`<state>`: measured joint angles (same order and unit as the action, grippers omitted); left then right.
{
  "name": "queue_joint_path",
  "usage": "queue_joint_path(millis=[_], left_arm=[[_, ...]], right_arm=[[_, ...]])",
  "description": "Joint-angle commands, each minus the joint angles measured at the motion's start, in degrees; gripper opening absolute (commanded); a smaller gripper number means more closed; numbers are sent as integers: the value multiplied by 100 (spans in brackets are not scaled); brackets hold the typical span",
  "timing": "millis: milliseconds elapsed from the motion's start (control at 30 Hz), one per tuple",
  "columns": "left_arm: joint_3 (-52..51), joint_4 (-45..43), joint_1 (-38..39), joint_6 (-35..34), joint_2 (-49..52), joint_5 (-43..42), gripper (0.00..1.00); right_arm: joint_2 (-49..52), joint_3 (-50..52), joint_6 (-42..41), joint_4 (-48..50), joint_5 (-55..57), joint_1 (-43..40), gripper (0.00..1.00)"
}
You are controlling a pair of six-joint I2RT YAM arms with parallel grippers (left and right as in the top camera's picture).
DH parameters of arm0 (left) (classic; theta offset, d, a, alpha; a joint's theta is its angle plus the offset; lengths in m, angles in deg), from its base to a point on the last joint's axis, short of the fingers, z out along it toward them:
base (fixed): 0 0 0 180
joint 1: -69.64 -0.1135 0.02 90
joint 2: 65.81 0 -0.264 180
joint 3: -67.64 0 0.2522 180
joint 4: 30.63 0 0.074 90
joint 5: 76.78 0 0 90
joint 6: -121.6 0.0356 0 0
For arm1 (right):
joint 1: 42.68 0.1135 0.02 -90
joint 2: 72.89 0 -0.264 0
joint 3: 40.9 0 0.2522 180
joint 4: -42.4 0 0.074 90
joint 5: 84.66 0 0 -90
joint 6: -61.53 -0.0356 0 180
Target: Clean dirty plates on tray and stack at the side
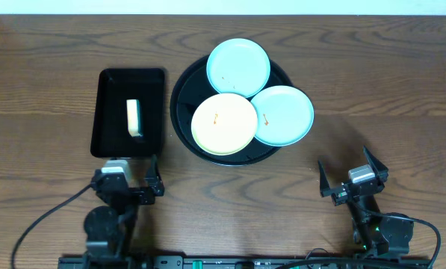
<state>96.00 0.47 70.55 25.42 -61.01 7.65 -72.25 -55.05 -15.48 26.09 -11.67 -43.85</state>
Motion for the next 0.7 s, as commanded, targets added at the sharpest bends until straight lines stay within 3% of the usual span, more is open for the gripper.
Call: queue_joint_path(millis=[0, 233, 433, 567, 667], left_arm=[[1215, 420, -24, -146, 634, -90, 92], [4430, 2533, -22, -11, 3294, -431, 92], [7624, 4848, -24, 142, 5744, -518, 92], [8463, 5132, -24, 142, 6546, -538, 92], [8540, 5167, -24, 164, 6859, -424, 92]], right_arm=[[-11, 7, -70, -26, -39, -79, 99], [-11, 7, -70, -24, -39, -79, 99], [-11, 7, -70, -26, -39, -79, 99], [-11, 7, -70, -26, -39, -79, 99], [-11, 7, -70, -26, -39, -79, 99]])
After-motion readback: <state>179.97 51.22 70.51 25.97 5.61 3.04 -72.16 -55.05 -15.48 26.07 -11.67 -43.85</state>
